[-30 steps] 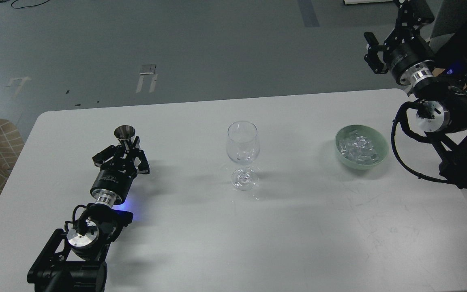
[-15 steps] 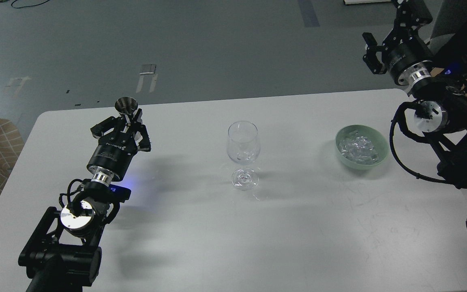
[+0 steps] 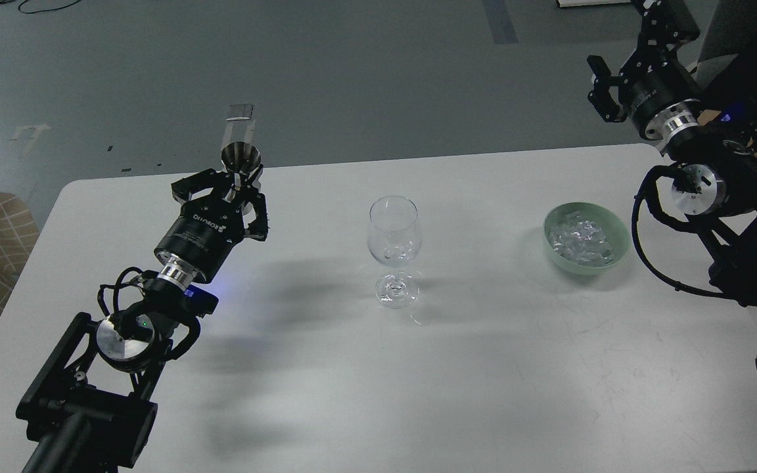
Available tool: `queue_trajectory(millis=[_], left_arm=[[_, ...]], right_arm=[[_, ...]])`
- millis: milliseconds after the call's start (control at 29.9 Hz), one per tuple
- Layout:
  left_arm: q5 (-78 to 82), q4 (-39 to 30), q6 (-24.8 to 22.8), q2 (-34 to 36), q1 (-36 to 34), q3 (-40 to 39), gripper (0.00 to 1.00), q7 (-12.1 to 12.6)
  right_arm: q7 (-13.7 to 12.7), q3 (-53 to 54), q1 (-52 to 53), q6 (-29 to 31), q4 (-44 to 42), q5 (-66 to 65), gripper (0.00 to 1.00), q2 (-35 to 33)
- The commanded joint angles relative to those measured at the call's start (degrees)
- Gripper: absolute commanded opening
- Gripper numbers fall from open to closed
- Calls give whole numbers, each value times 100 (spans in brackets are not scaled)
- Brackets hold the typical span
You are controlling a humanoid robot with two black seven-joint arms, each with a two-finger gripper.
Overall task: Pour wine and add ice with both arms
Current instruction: 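Lift the jigger with the left gripper and carry it over the wine glass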
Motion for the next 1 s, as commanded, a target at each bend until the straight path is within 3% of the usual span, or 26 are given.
queue_trajectory(millis=[0, 234, 769, 969], left_arm=[[113, -249, 152, 44, 100, 50, 0, 5], [113, -671, 530, 44, 259, 313, 0, 277], [279, -1058, 1338, -18, 197, 481, 0, 365], [464, -1199, 1435, 17, 197, 664, 0, 339]], right_arm=[[-5, -9, 0, 0, 0, 1, 100, 11], [-75, -9, 0, 0, 0, 1, 100, 11], [-75, -9, -9, 0, 9, 1, 100, 11], [-75, 0, 0, 0, 9, 1, 100, 11]])
